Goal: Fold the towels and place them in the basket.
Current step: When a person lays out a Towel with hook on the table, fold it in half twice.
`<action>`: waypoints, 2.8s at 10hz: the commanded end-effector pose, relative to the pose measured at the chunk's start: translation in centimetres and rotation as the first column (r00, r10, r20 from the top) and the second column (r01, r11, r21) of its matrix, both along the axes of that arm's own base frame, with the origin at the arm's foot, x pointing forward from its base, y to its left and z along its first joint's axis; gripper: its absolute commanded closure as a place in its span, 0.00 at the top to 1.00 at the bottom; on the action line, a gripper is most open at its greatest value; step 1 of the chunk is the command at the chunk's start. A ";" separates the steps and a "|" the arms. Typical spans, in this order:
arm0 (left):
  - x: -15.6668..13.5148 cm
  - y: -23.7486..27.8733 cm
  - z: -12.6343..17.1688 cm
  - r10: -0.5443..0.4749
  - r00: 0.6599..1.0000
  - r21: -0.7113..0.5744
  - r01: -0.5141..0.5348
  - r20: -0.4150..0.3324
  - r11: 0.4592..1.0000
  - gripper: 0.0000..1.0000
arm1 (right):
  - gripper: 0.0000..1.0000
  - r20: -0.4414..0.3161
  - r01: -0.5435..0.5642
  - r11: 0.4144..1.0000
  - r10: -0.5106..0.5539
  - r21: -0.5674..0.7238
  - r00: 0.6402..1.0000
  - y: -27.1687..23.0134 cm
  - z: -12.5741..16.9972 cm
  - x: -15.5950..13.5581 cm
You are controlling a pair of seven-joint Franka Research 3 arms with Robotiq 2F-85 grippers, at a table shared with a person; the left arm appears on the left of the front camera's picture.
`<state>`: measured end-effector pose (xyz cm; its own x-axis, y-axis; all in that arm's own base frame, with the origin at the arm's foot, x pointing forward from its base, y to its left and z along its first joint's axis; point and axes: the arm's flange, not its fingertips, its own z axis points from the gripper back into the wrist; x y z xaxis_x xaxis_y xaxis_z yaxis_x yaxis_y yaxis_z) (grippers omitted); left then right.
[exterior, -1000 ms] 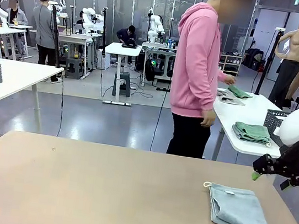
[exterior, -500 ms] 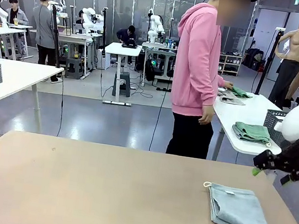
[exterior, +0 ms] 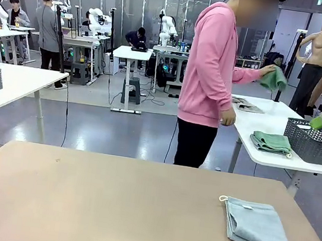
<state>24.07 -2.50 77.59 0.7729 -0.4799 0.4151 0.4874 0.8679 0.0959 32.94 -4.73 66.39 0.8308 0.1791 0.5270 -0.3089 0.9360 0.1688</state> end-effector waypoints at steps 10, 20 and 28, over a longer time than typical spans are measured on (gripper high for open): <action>-1.3 -0.2 1.6 -0.019 0.983 -0.217 0.060 0.185 0.974 1.00 | 1.00 0.062 -0.201 0.979 0.198 0.045 0.978 0.1 4.8 -6.5; -1.3 -0.2 1.6 -0.019 0.983 -0.217 0.060 0.185 0.974 1.00 | 1.00 0.062 -0.201 0.979 0.198 0.045 0.978 0.1 4.8 -6.5; -1.3 -0.2 1.6 -0.019 0.983 -0.217 0.060 0.185 0.974 1.00 | 1.00 0.062 -0.201 0.979 0.198 0.045 0.978 0.1 4.8 -6.5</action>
<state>22.86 -2.62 78.98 0.6606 -0.3856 0.6441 0.5092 0.8606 -0.0070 26.30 -4.83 71.03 0.7474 0.3129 0.5860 -0.5035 0.8424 0.1923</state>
